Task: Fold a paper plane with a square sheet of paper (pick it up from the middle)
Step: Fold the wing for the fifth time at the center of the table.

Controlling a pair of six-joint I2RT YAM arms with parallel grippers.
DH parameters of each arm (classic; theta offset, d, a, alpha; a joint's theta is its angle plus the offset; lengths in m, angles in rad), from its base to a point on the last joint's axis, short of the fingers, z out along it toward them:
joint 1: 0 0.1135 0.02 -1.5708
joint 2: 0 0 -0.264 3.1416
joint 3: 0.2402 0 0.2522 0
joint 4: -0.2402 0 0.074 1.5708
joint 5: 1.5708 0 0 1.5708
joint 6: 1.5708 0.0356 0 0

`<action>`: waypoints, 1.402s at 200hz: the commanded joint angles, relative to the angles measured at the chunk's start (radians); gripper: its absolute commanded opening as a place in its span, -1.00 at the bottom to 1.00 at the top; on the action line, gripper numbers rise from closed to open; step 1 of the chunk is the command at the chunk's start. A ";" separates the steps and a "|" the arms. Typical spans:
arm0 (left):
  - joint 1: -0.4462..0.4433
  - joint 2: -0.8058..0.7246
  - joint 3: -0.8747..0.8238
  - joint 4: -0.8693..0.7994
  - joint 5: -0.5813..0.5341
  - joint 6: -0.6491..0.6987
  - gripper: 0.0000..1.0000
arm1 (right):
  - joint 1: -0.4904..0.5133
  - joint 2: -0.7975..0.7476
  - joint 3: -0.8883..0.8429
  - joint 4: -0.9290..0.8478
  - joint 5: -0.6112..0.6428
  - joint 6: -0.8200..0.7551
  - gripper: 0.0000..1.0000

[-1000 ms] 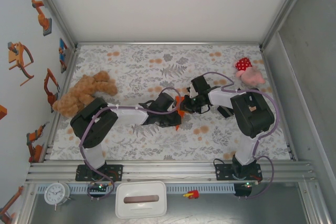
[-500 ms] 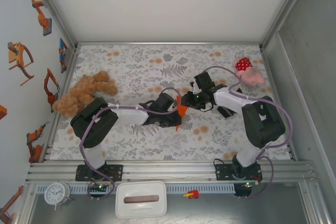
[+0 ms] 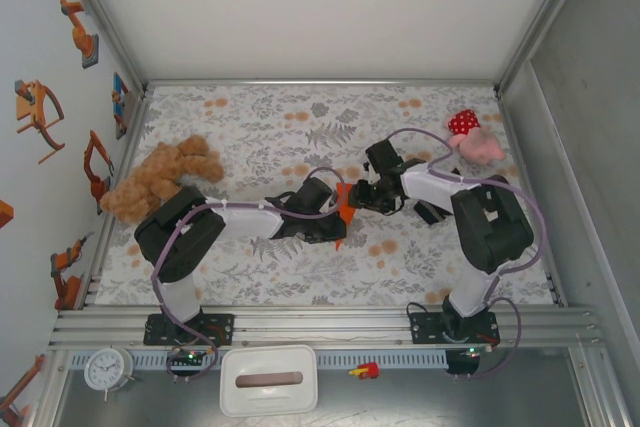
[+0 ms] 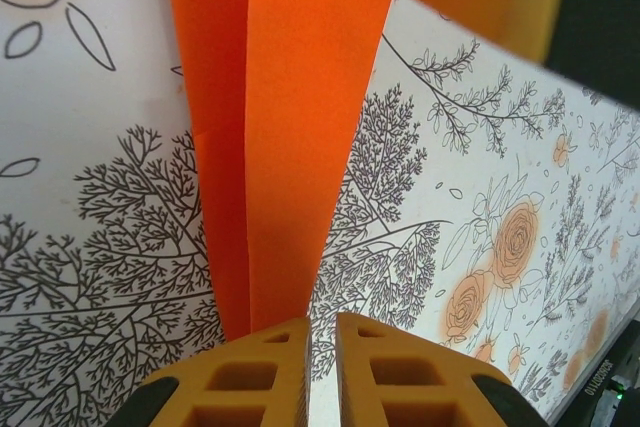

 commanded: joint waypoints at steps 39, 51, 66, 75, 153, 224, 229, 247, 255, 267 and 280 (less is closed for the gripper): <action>-0.011 0.014 0.029 -0.017 0.007 0.012 -0.67 | 0.030 0.080 0.066 -0.086 0.074 -0.017 -0.02; -0.013 0.019 0.034 -0.025 0.004 0.013 -0.68 | 0.033 0.099 0.069 -0.097 0.089 -0.010 -0.05; -0.016 0.025 0.038 -0.034 -0.002 0.016 -0.68 | 0.038 0.118 0.072 -0.108 0.109 0.001 -0.09; -0.018 0.028 0.040 -0.038 -0.005 0.016 -0.68 | 0.040 0.129 0.073 -0.115 0.118 0.007 -0.11; -0.031 0.047 0.046 -0.058 -0.019 0.017 -0.67 | 0.041 0.156 0.073 -0.114 0.119 0.034 -0.16; -0.045 0.061 0.029 -0.103 -0.070 0.003 -0.70 | 0.034 0.127 0.072 -0.108 0.102 0.062 -0.24; -0.045 0.063 0.023 -0.099 -0.069 0.001 -0.71 | 0.032 0.109 0.072 -0.106 0.095 0.062 -0.24; -0.045 0.063 0.008 -0.087 -0.069 -0.001 -0.72 | 0.013 0.026 0.071 -0.102 0.075 0.060 -0.23; -0.045 0.063 0.002 -0.082 -0.069 -0.003 -0.73 | 0.004 -0.015 0.067 -0.100 0.070 0.055 -0.23; -0.045 0.064 -0.003 -0.067 -0.065 -0.003 -0.73 | -0.010 -0.075 0.054 -0.090 0.055 0.049 -0.21; -0.045 0.064 -0.009 -0.051 -0.057 -0.003 -0.74 | -0.026 -0.134 0.025 -0.073 0.032 0.048 -0.20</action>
